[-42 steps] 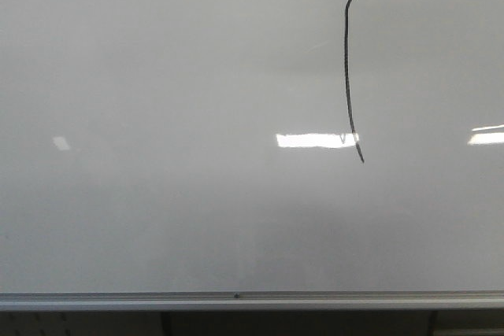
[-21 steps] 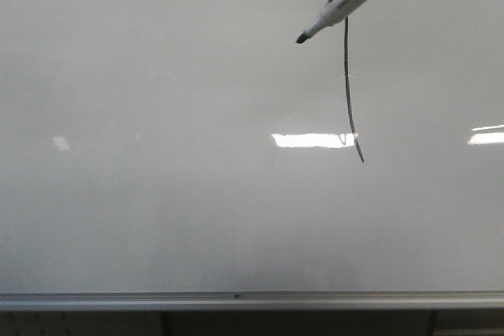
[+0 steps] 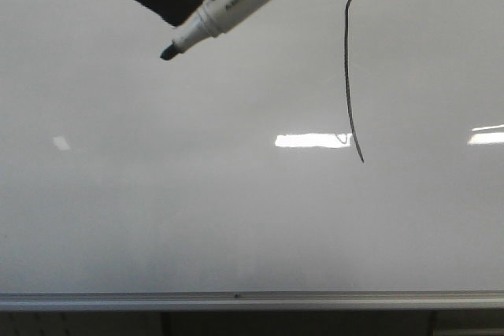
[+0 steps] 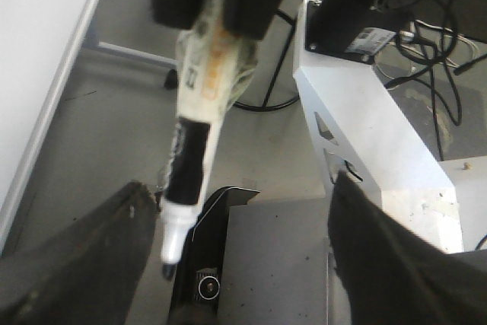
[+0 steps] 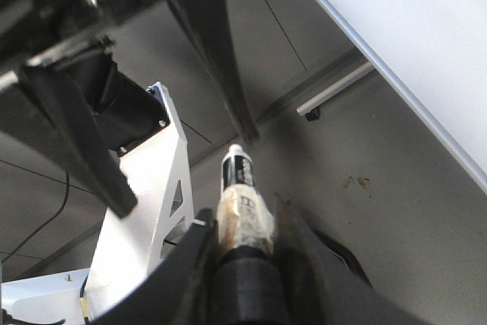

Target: Write number 1 on whiteboard

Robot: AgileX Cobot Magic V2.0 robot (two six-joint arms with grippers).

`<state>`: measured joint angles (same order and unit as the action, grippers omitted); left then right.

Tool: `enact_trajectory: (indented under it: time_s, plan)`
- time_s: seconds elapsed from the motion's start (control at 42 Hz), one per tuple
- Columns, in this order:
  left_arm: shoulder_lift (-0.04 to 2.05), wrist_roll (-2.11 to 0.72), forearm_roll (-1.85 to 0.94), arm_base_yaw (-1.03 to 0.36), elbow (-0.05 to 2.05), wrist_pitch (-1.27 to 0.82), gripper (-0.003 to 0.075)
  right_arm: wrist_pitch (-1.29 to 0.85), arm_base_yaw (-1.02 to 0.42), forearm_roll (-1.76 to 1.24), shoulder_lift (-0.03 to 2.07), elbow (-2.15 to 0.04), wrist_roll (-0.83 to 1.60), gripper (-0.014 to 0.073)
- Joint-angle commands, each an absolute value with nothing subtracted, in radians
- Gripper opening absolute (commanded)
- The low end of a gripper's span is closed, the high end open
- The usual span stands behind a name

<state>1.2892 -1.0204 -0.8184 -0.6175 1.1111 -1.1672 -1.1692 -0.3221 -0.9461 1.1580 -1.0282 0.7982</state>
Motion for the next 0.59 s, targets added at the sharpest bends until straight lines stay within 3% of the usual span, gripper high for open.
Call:
enact_trajectory:
  time_s: [0.0, 0.309, 0.571]
  plan:
    - [1.301, -1.022, -0.865, -0.656, 1.172, -1.165, 0.0473, -1.189, -0.321, -1.027, 1.144, -1.079, 0.821, -0.0059]
    - [1.344, -1.022, -0.855, -0.675, 1.217, -1.151, 0.046, -1.258, -0.321, -1.033, 1.144, -1.131, 0.821, -0.0059]
    - [1.344, -1.022, -0.854, -0.675, 1.217, -1.149, 0.016, -1.261, -0.321, -1.034, 1.145, -1.131, 0.821, -0.0059]
